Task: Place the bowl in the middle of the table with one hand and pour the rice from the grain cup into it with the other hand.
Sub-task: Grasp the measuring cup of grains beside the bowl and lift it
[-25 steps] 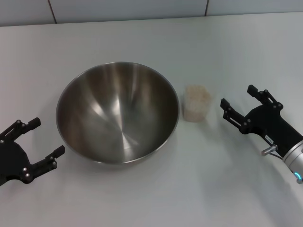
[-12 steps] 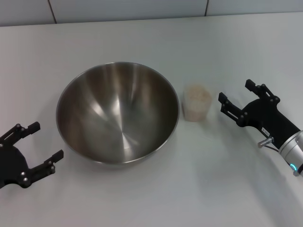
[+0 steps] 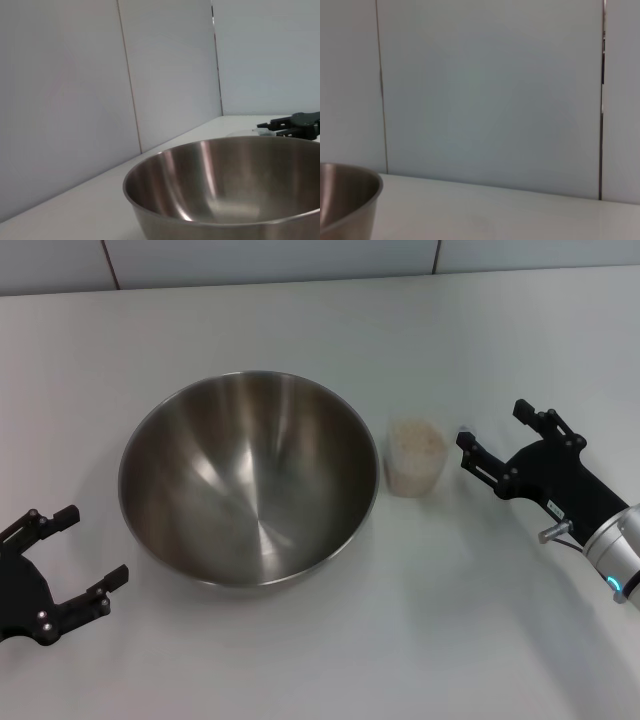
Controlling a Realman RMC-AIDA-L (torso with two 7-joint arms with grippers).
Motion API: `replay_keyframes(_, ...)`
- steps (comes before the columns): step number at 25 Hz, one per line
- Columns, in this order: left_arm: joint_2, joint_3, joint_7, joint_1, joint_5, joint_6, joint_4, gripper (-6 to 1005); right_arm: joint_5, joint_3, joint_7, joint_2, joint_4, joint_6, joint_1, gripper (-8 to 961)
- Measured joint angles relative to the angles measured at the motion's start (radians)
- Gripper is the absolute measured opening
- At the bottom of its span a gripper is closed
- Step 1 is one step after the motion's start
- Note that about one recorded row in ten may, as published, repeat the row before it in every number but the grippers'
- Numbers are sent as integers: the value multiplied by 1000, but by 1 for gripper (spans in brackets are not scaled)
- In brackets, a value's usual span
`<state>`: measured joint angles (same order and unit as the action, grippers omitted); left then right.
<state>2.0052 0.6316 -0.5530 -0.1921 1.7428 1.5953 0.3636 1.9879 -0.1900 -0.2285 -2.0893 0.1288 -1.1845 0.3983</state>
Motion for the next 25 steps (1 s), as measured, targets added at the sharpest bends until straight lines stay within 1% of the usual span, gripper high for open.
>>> replay_keyframes(11, -7, 9, -12, 4, 8, 0, 0, 847, 0, -8, 0, 0, 0, 18, 23, 841)
replay_keyframes(16, -7, 8, -14, 3, 22, 0, 2, 847, 0, -8, 19, 0, 3, 13, 25, 688)
replay_keyframes(22, -6, 8, -15, 1, 23, 0, 1, 847, 0, -21, 105, 0, 36, 20, 25, 442)
replay_keyframes(25, -6, 8, -15, 0, 23, -1, 2, 847, 0, -22, 118, 0, 43, 22, 25, 339)
